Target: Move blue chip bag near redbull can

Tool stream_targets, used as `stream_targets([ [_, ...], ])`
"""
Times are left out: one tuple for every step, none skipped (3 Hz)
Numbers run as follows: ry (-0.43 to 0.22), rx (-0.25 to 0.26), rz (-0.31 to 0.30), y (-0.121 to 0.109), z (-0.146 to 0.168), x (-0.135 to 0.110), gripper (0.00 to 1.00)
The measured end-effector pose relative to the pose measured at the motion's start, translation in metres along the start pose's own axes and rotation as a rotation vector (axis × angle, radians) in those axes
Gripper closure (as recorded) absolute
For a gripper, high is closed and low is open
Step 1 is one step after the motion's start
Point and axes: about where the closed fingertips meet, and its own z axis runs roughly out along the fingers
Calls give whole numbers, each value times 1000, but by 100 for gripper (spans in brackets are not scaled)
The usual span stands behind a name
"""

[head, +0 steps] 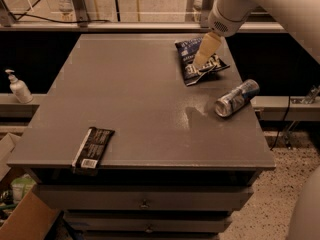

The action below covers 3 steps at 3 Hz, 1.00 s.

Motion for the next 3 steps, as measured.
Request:
stream_targets([
  [-39, 4, 20, 3, -8, 0, 0],
  [-73, 5, 48, 13, -19, 8, 0],
  [-88, 3, 80, 24, -28, 23, 0],
])
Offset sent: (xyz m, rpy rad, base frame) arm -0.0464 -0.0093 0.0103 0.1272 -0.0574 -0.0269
